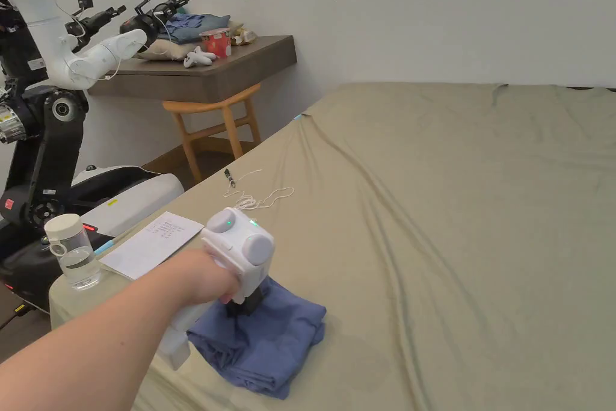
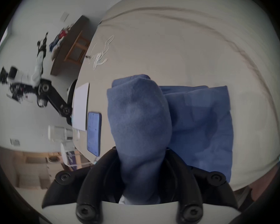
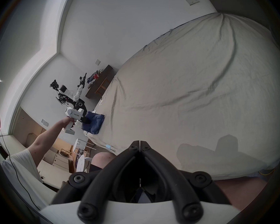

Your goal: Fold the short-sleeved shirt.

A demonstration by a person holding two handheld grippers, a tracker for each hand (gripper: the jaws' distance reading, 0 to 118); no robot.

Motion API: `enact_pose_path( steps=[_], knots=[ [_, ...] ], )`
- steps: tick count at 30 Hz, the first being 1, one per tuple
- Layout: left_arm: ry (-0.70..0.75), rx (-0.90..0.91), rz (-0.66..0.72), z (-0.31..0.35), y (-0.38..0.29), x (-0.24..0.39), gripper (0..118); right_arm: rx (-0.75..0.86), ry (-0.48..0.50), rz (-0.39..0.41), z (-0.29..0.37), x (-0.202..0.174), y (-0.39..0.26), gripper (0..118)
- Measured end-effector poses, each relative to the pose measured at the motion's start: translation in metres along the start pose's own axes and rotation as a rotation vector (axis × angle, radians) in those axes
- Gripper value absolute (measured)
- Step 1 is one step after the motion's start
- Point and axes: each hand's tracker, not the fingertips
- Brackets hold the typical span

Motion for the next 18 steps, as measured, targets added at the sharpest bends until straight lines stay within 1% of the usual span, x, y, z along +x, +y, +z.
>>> enact_pose_path(
  steps=[1,2,3,4,5,6,7,8,9,10,11,12,14,15,16,18],
  knots=[
    [0.016,0.012,0.019,-0.001,-0.005,-0.002,46,0.003,-0.004,0.005,0.001,0.0,0.0,0],
    [0.047,0.034,0.032,-0.001,-0.011,-0.004,78,0.004,-0.01,0.01,0.002,0.001,0.001,0],
    [0.077,0.047,0.056,0.001,-0.016,-0.004,100,0.004,-0.015,0.013,0.002,0.002,0.002,0],
    [0.1,0.06,0.088,0.0,-0.015,-0.011,114,0.006,-0.022,0.017,0.003,0.003,0.002,0],
    [0.103,0.098,0.132,0.008,-0.02,-0.008,116,0.01,-0.028,0.025,0.004,0.004,0.002,0],
    [0.09,0.156,0.161,0.019,-0.026,-0.003,116,0.011,-0.039,0.045,0.004,0.005,0.003,0],
    [0.069,0.2,0.17,0.031,-0.031,0.008,115,0.014,-0.072,0.096,0.005,0.005,0.004,0],
    [0.017,0.225,0.165,0.053,-0.04,0.025,107,0.029,-0.115,0.139,0.006,0.005,0.004,0],
    [-0.044,0.279,0.157,0.071,-0.046,0.042,90,0.033,-0.15,0.159,0.007,0.007,0.004,0],
    [-0.092,0.336,0.149,0.088,-0.052,0.057,64,0.032,-0.175,0.167,0.007,0.009,0.005,0],
    [-0.134,0.405,0.141,0.106,-0.057,0.076,33,0.035,-0.2,0.172,0.007,0.012,0.006,0],
    [-0.154,0.452,0.134,0.103,-0.049,0.085,21,0.049,-0.232,0.188,0.009,0.013,0.006,0],
    [-0.207,0.566,0.128,0.14,-0.059,0.123,11,0.082,-0.32,0.232,0.011,0.01,0.009,0],
    [-0.247,0.618,0.119,0.16,-0.065,0.139,5,0.097,-0.373,0.276,0.013,0.005,0.012,0],
    [-0.276,0.673,0.141,0.175,-0.067,0.152,0,0.115,-0.413,0.325,0.015,0.0,0.014,0],
    [-0.354,0.79,0.199,0.212,-0.079,0.177,0,0.17,-0.501,0.43,0.02,-0.011,0.017,0]
  ],
)
